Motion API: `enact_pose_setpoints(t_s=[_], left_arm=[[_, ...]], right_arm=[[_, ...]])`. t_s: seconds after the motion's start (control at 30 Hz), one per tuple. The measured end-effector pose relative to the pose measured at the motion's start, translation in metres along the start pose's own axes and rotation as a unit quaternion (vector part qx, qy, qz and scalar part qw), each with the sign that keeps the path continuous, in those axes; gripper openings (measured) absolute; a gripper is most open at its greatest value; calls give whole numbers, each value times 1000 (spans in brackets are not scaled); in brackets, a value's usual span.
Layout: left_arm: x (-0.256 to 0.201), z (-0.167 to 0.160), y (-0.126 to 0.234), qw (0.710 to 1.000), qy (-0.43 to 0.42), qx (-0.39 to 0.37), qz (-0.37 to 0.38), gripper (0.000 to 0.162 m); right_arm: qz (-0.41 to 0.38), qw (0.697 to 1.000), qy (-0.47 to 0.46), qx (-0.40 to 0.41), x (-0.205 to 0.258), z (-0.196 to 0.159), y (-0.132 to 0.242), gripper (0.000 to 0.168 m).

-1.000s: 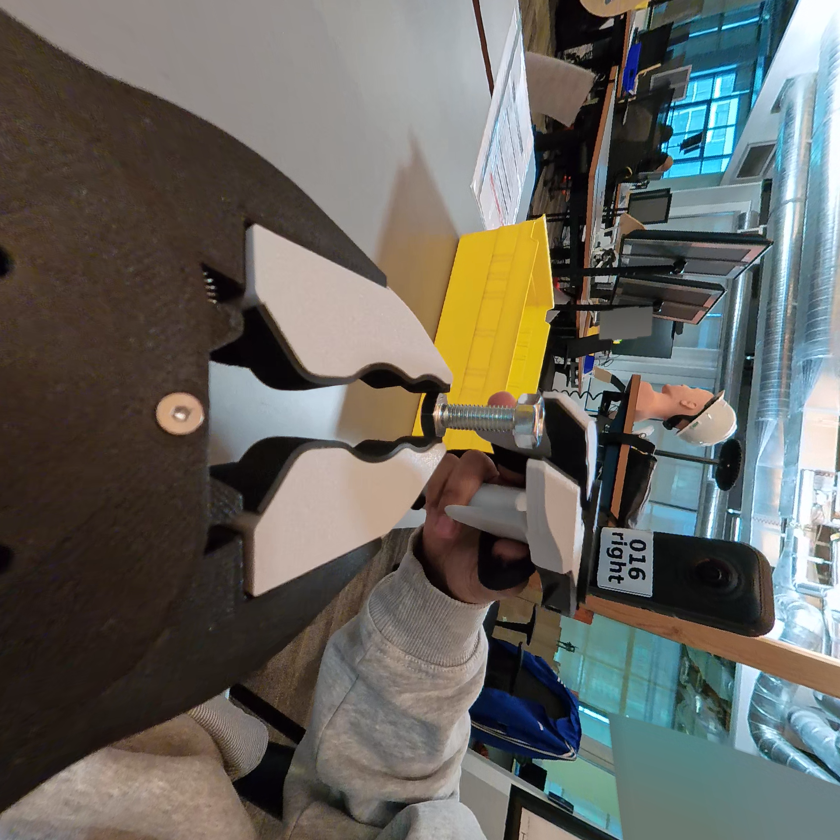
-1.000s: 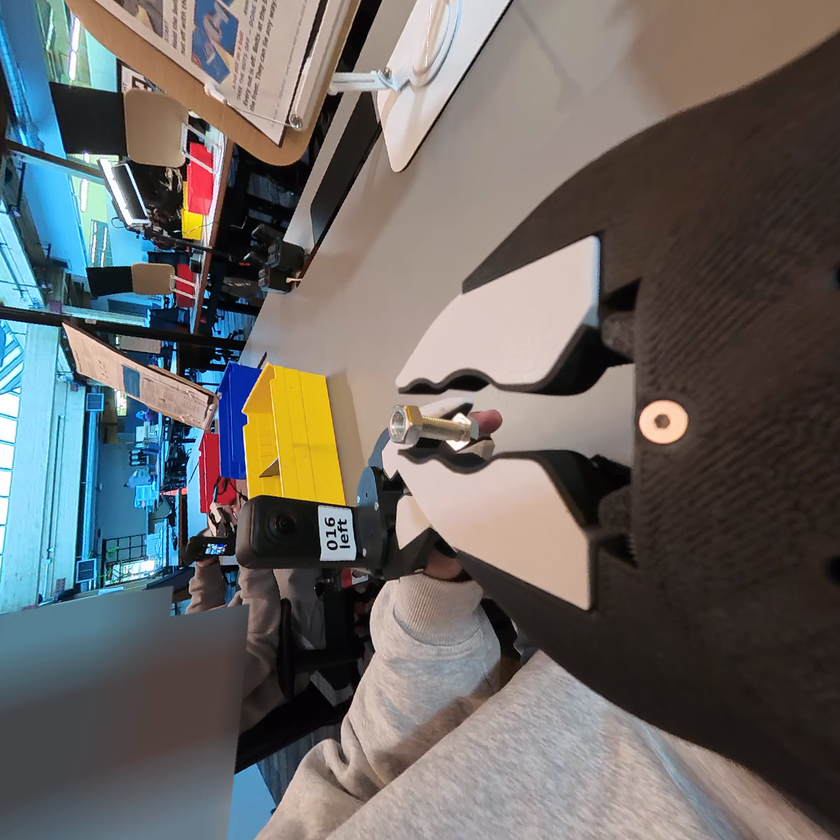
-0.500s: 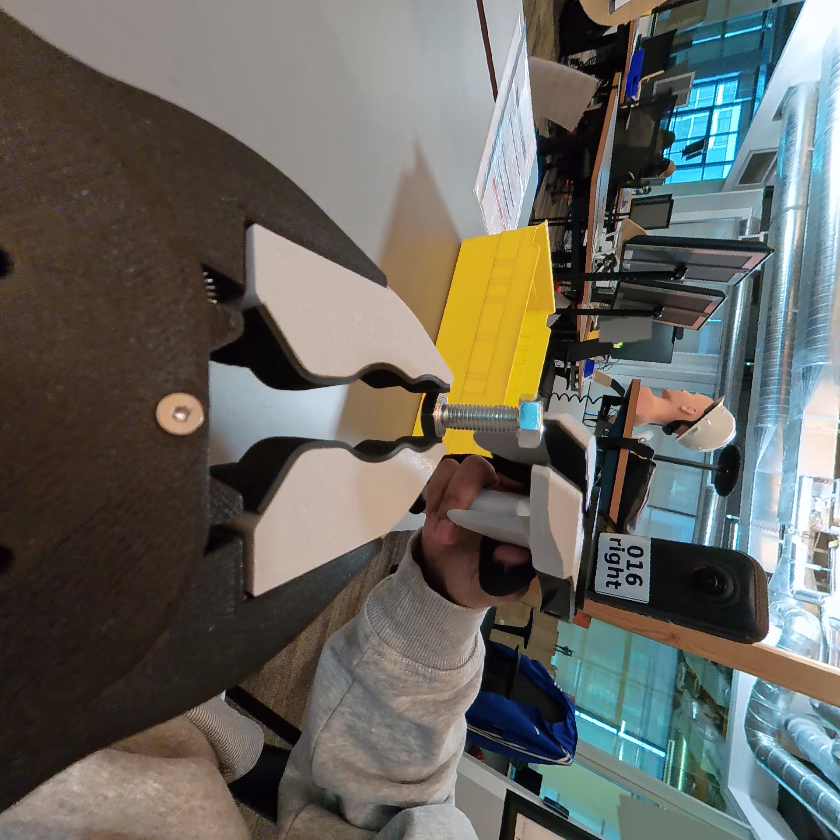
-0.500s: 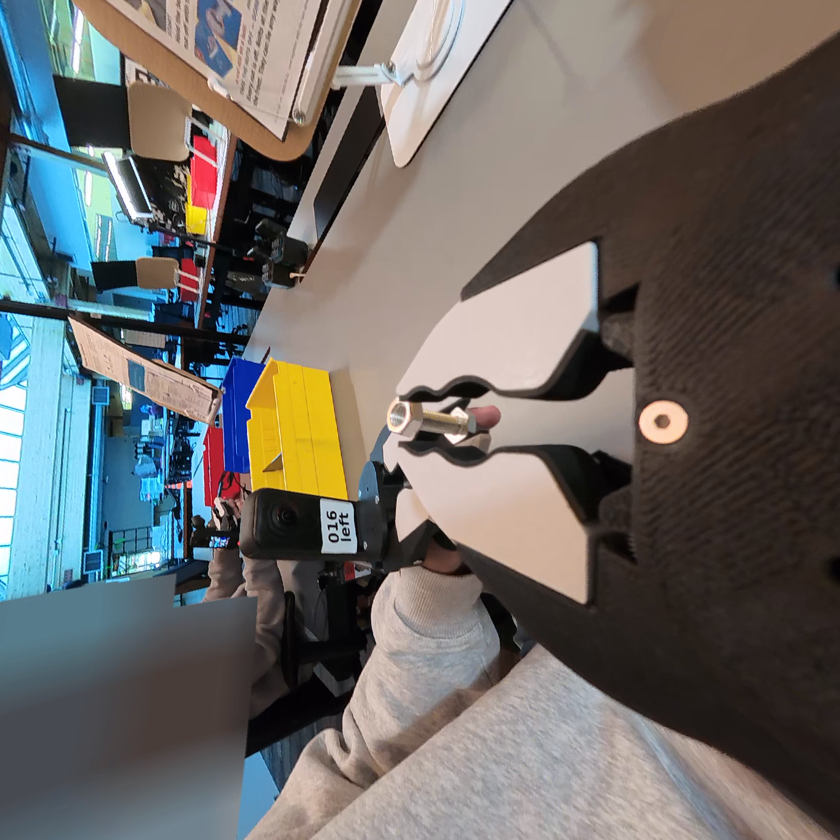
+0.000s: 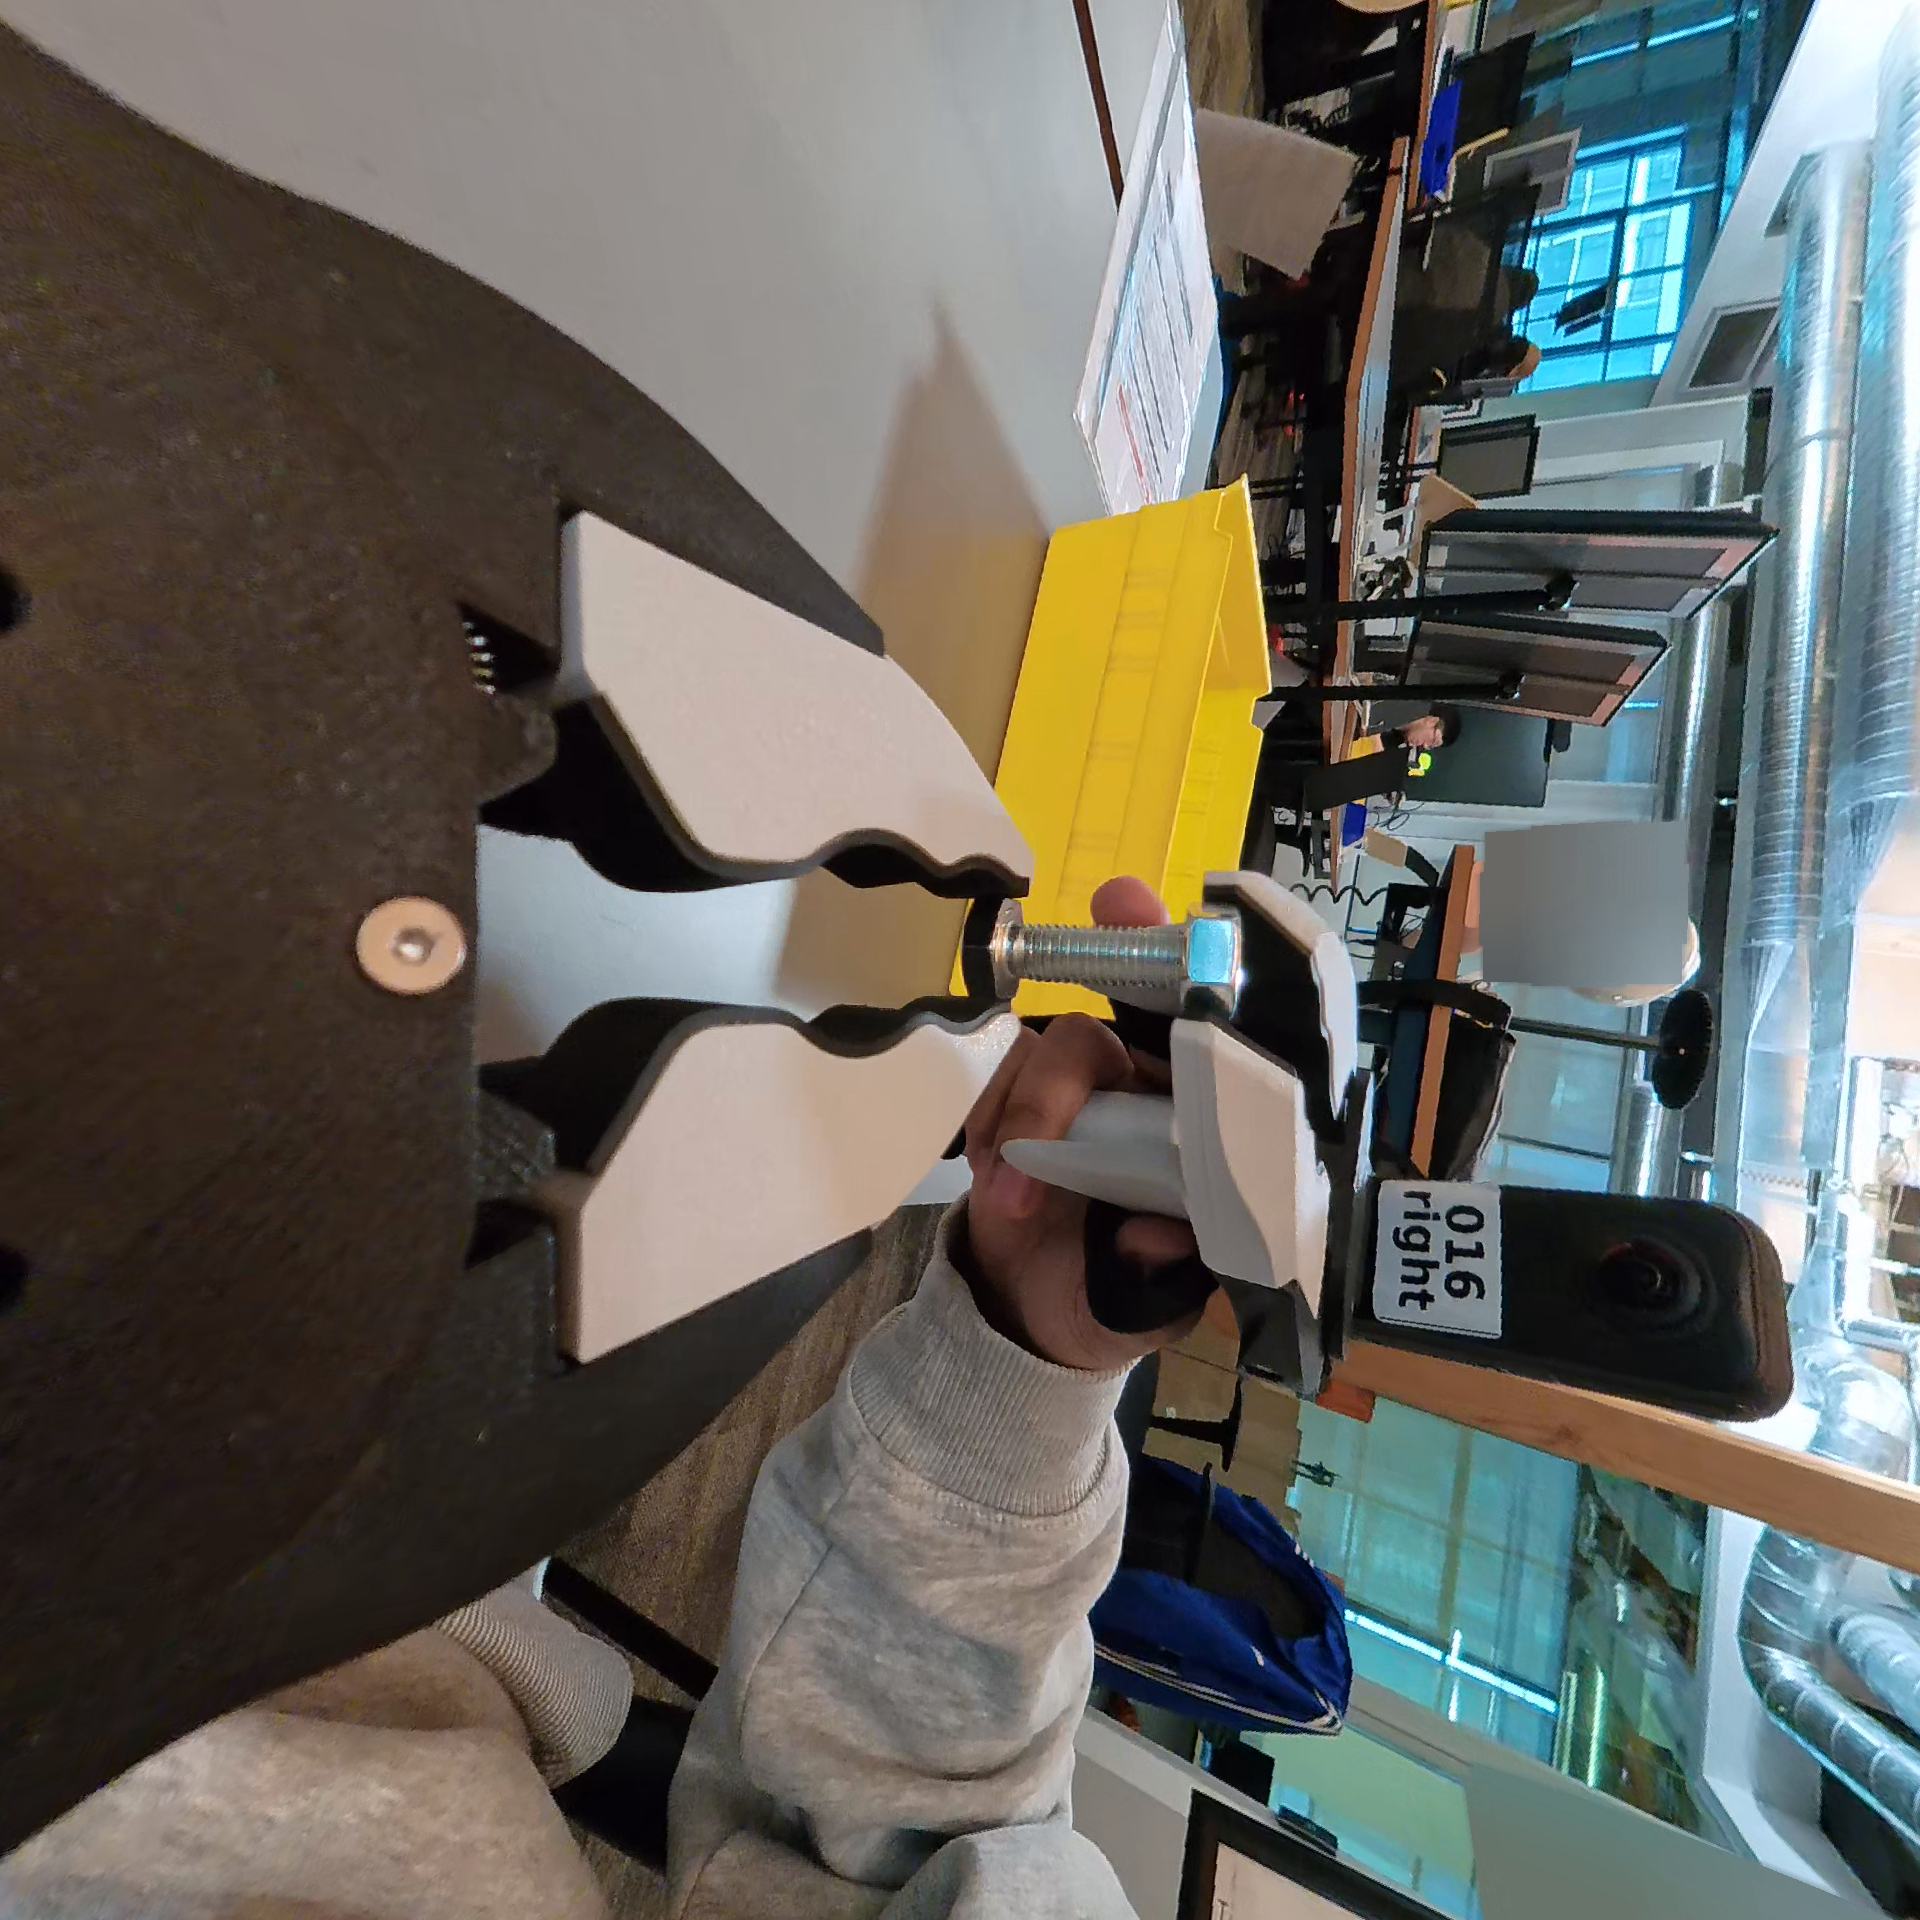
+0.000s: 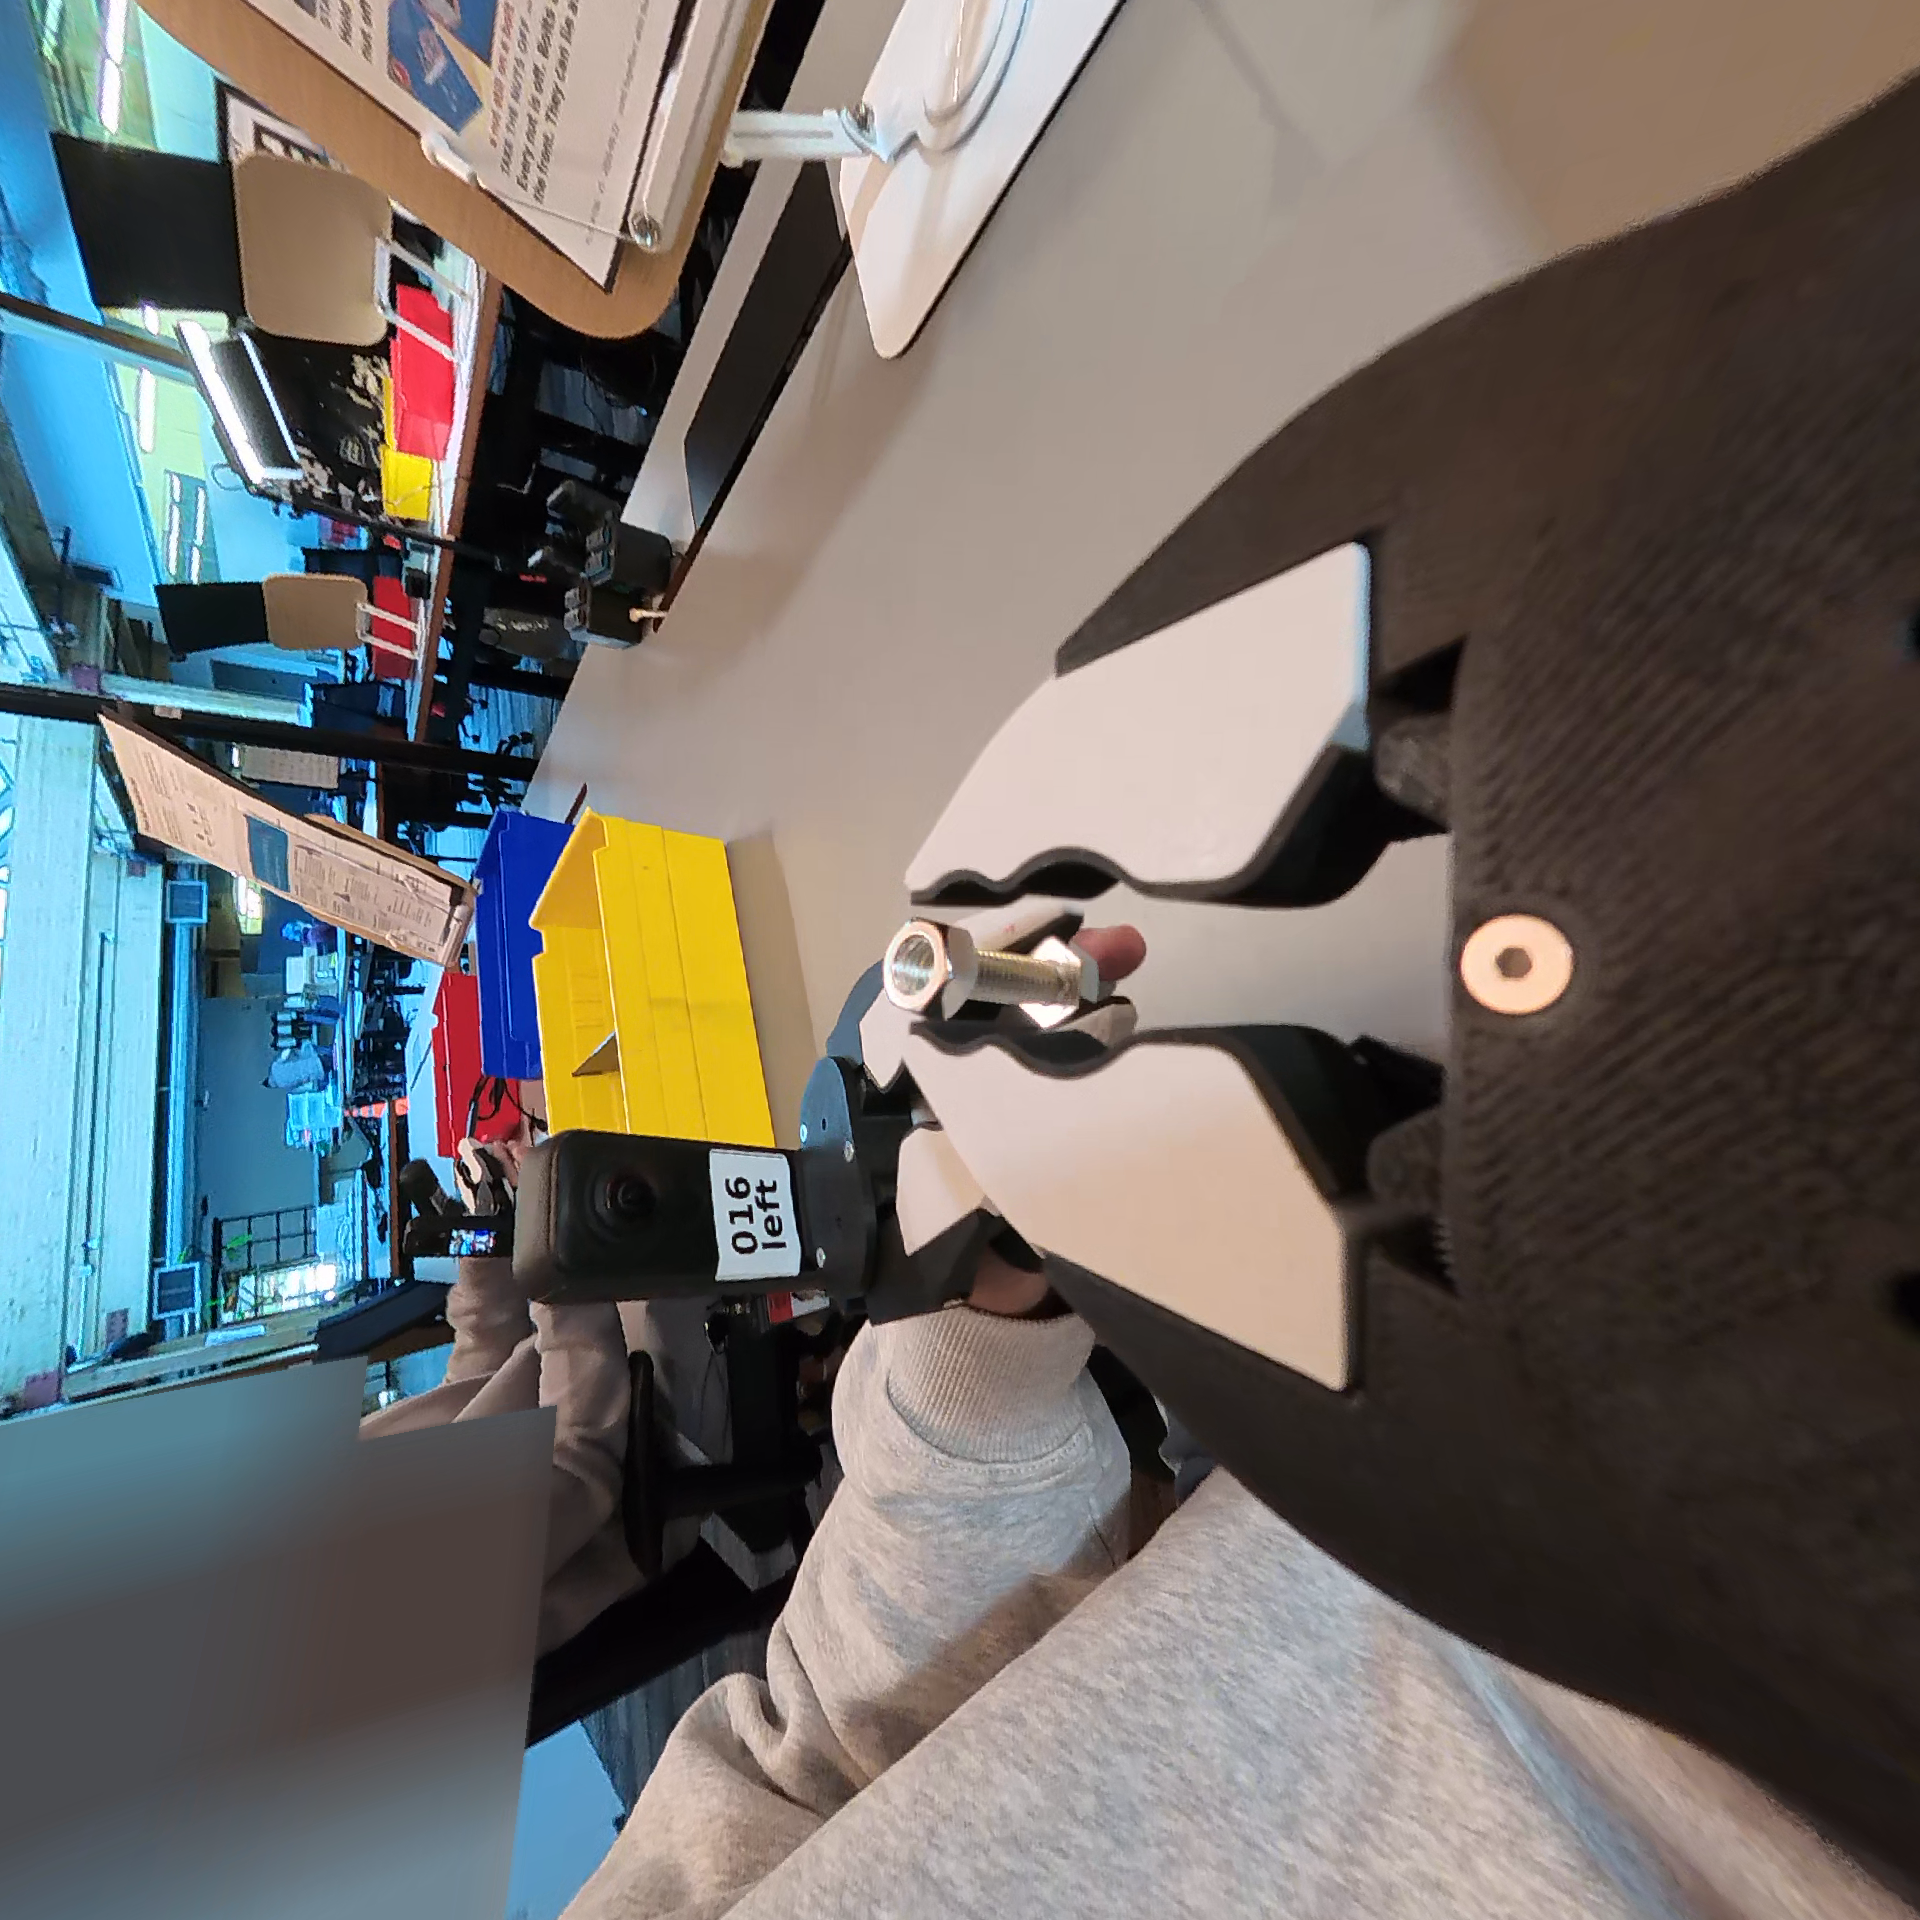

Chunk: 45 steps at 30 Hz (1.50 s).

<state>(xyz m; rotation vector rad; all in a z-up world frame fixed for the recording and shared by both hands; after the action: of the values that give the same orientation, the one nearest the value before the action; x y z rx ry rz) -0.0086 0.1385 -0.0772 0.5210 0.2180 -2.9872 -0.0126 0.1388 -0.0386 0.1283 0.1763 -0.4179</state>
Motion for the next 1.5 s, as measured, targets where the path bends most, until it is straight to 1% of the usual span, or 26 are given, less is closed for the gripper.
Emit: enact_pose_setpoints(t_s=[0.1, 1.03, 1.37, 1.5], left_arm=[[0, 0, 0, 1000, 1, 0, -1, 18], [5, -4, 0, 1000, -8, 14, 18, 19], [5, -4, 0, 1000, -6, 16, 18, 19], [6, -3, 0, 1000, -1, 13, 17, 19]], right_arm=[[3, 1000, -1, 0, 1, 0, -1, 19], [-20, 996, 59, 59, 0, -5, 0, 19], [-19, 997, 54, 51, 0, -6, 0, 19], [-17, 998, 43, 38, 0, -4, -1, 23]])
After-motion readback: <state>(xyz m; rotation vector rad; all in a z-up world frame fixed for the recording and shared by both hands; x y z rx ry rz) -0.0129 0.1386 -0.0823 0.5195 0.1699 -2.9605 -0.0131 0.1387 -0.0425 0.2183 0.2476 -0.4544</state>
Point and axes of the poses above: each gripper's, where its closed fingertips meet, y back along the fingers, z out of its top, x = y × z across the jaws, the point moved 1 cm from there along y, back along the fingers, and after that the axes turned 12 degrees about y, right-handed, at the moved point
